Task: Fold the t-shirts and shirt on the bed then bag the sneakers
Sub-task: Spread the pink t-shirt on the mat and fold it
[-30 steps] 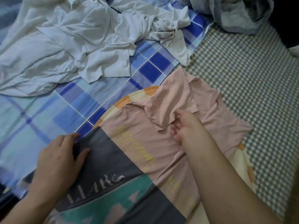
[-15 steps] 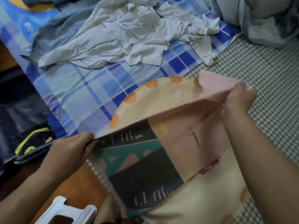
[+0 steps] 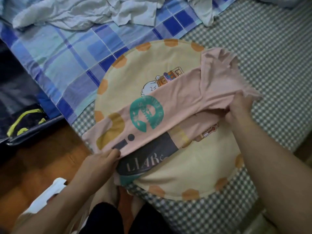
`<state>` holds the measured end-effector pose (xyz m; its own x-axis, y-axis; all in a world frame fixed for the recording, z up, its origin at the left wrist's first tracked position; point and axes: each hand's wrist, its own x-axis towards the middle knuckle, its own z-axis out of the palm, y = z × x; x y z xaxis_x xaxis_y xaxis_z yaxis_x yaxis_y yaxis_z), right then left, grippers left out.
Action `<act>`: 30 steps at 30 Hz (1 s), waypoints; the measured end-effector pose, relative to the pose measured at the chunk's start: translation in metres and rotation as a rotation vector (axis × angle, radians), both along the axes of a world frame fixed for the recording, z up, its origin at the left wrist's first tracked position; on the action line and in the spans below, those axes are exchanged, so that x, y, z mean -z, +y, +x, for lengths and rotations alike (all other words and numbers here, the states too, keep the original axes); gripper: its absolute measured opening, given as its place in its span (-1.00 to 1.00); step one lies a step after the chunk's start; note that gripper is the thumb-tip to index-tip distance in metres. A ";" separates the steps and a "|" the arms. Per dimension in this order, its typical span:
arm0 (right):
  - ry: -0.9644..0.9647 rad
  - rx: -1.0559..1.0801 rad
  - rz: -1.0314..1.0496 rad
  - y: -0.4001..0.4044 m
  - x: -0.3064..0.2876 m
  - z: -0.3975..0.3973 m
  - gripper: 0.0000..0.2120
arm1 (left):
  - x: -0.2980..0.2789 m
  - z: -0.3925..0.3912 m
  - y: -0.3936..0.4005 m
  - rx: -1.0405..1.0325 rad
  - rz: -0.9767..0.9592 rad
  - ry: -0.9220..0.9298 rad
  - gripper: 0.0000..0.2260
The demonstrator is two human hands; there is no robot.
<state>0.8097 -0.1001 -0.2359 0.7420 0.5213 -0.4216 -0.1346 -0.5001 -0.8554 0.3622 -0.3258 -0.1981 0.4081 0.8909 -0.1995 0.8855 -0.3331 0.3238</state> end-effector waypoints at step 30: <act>0.136 0.391 0.250 -0.109 -0.020 -0.023 -0.68 | 0.059 0.234 0.243 0.367 0.116 0.043 -0.41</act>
<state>0.7863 -0.2089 -0.2157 0.8493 0.3118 -0.4260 -0.3910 -0.1709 -0.9044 0.5963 -0.0824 -0.2569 0.6976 0.7046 -0.1299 0.7124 -0.6629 0.2305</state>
